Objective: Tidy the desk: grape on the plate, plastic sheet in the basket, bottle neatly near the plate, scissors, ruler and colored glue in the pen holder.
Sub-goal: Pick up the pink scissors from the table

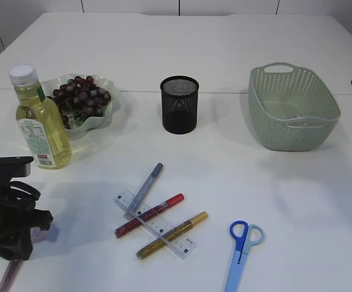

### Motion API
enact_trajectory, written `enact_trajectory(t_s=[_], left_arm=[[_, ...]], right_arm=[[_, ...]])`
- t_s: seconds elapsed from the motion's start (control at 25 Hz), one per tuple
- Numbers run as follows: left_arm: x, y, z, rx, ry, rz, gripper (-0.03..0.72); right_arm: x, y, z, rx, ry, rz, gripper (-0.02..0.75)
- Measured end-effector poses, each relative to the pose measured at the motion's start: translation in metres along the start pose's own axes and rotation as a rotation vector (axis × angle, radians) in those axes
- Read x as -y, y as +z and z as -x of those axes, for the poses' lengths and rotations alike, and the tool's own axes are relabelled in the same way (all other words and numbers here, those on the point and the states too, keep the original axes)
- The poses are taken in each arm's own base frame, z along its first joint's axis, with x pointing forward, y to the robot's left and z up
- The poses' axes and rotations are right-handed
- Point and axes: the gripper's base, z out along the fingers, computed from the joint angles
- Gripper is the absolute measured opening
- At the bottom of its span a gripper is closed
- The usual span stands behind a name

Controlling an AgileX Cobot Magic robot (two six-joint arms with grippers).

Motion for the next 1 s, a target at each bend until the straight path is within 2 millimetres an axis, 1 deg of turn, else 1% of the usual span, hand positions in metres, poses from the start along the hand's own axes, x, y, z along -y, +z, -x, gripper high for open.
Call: enact_trajectory(t_s=[0.28, 0.52, 1.0], left_arm=[[0.010, 0.001, 0.001, 0.040, 0.034, -0.008, 0.187], [0.012, 0.001, 0.001, 0.051, 0.032, -0.016, 0.240], [0.013, 0.001, 0.002, 0.063, 0.018, -0.028, 0.245]], right_arm=[[0.000, 0.000, 0.000, 0.000, 0.000, 0.000, 0.531], [0.000, 0.000, 0.000, 0.000, 0.000, 0.000, 0.531], [0.000, 0.000, 0.000, 0.000, 0.000, 0.000, 0.531]])
